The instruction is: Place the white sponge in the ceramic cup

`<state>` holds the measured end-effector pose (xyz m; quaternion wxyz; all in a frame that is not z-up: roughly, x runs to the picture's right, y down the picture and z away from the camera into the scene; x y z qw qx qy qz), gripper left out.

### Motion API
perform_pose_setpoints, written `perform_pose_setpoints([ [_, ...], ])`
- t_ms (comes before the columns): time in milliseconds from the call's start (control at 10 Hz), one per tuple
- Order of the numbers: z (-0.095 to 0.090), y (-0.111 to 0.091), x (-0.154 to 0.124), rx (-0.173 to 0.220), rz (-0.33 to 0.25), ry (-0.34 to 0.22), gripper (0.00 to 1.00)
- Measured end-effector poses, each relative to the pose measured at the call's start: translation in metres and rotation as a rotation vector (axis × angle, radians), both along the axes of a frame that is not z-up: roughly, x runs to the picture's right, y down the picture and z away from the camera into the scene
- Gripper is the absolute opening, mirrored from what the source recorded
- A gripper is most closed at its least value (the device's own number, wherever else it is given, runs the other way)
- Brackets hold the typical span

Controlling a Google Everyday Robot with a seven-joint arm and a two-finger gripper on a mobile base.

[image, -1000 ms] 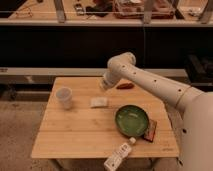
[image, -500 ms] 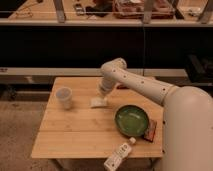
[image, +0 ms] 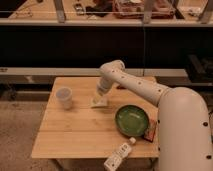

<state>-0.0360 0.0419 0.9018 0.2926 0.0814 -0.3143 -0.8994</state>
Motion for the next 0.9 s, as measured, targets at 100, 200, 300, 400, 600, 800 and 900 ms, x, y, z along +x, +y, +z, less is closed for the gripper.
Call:
perform_pose_setpoints([
  [100, 0.003, 0.006, 0.0, -0.006, -0.011, -0.019, 0.8],
  [200, 0.007, 0.013, 0.001, -0.013, -0.024, -0.041, 0.8],
  [300, 0.011, 0.018, 0.002, -0.016, -0.032, -0.054, 0.8],
  [400, 0.019, 0.022, 0.003, -0.01, -0.037, -0.065, 0.8],
  [600, 0.034, 0.021, 0.008, 0.012, -0.039, -0.058, 0.8],
  [800, 0.051, 0.022, 0.013, 0.03, -0.044, -0.028, 0.78],
  [900, 0.055, 0.023, 0.013, 0.031, -0.041, -0.017, 0.73],
])
